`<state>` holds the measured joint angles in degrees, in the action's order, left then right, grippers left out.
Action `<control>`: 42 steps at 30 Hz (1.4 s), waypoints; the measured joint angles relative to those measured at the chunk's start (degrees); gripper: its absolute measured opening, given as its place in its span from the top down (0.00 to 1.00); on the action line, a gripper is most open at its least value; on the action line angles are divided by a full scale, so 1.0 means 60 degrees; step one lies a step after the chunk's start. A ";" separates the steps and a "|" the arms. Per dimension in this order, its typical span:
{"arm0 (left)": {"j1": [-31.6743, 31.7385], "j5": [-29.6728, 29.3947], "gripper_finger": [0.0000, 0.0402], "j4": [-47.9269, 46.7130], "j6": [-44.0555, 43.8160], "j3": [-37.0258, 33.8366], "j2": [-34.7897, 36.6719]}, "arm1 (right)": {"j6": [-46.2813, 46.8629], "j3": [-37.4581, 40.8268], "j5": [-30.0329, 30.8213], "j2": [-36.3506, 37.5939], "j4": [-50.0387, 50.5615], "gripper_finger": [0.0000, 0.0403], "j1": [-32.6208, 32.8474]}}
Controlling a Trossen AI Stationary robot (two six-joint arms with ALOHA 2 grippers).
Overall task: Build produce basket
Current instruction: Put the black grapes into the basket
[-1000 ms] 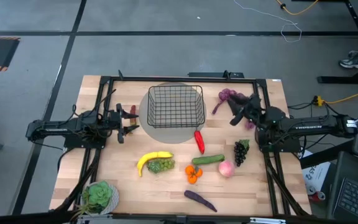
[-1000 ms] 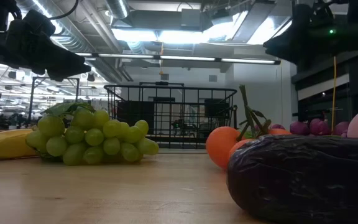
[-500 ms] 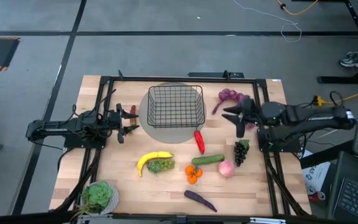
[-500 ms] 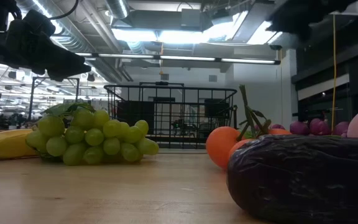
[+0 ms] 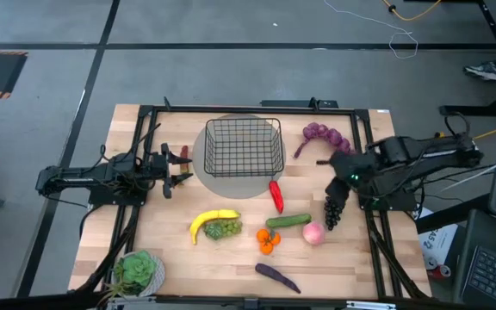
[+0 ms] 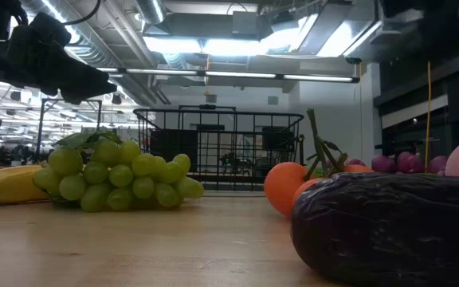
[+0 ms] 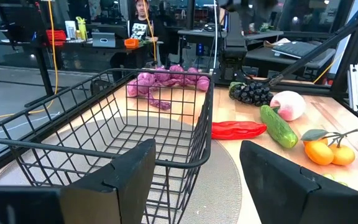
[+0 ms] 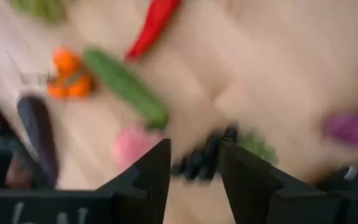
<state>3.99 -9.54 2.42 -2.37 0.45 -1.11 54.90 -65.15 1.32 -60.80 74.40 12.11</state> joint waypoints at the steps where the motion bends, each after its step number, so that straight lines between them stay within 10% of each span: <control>1: 0.0000 0.0000 0.43 0.0000 0.0000 0.0000 0.0000 | 0.0198 0.0072 -0.0192 -0.0089 0.0098 0.66 0.0136; 24: 0.0001 0.0000 0.43 0.0000 0.0001 0.0000 -0.0001 | 0.5438 0.3215 -0.0170 -0.1805 -0.2390 0.66 0.2179; 42: 0.0002 0.0000 0.43 -0.0002 0.0002 0.0000 -0.0002 | 0.6053 0.3532 -0.0679 -0.3820 -0.2820 0.66 0.2179</control>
<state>4.00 -9.54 2.41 -2.36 0.45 -1.12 91.22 -43.96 -2.75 -83.72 57.47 25.19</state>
